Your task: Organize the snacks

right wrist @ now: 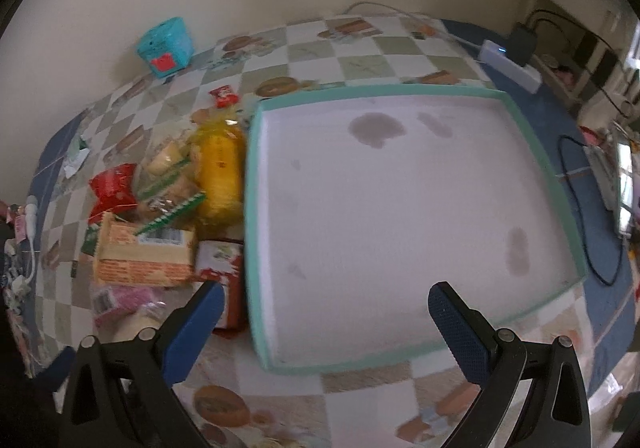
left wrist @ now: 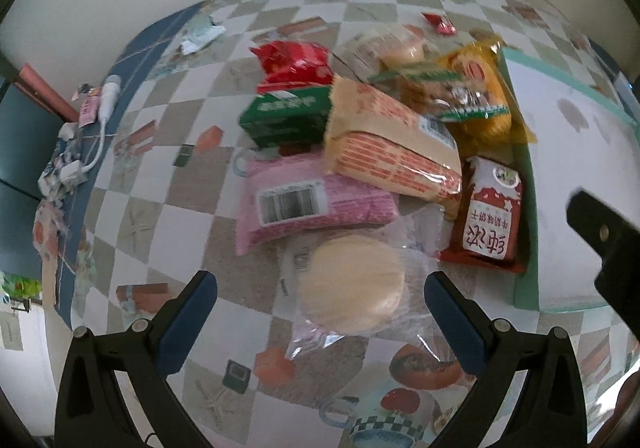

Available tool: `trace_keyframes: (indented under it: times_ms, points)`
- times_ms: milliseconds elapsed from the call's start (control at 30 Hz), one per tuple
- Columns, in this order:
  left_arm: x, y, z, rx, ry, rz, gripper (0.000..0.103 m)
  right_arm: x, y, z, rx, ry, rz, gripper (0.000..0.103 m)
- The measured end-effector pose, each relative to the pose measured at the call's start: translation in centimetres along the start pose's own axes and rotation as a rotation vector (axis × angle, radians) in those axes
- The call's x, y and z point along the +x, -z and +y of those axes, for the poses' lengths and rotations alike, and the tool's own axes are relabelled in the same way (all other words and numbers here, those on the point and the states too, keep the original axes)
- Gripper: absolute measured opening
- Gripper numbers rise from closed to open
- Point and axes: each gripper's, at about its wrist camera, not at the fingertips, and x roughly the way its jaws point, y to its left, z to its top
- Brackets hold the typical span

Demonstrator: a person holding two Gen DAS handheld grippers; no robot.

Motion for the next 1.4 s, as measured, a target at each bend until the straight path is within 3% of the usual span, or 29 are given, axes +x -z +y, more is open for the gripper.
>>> trace_keyframes:
  times_ms: [267, 567, 967, 1200, 1400]
  points:
    - [1.3, -0.8, 0.8, -0.024, 0.007, 0.029, 0.103, 1.2, -0.5, 2.9, -0.075, -0.054, 0.023, 0.096]
    - [3.1, -1.3, 5.4, -0.168, -0.046, 0.062, 0.103, 1.6, -0.6, 4.5, -0.104, -0.130, 0.049, 0.092]
    - [4.9, -1.1, 9.8, -0.336, 0.037, 0.101, 0.103, 2.1, -0.3, 5.9, -0.147, -0.198, 0.089, 0.066]
    - [6.4, -1.2, 11.3, -0.365, 0.074, 0.122, 0.103, 2.4, -0.3, 6.2, -0.166, -0.170, 0.093, 0.062]
    - [7.9, -0.9, 12.7, -0.402, 0.104, 0.139, 0.103, 1.9, -0.4, 5.7, -0.147, -0.220, 0.104, 0.059]
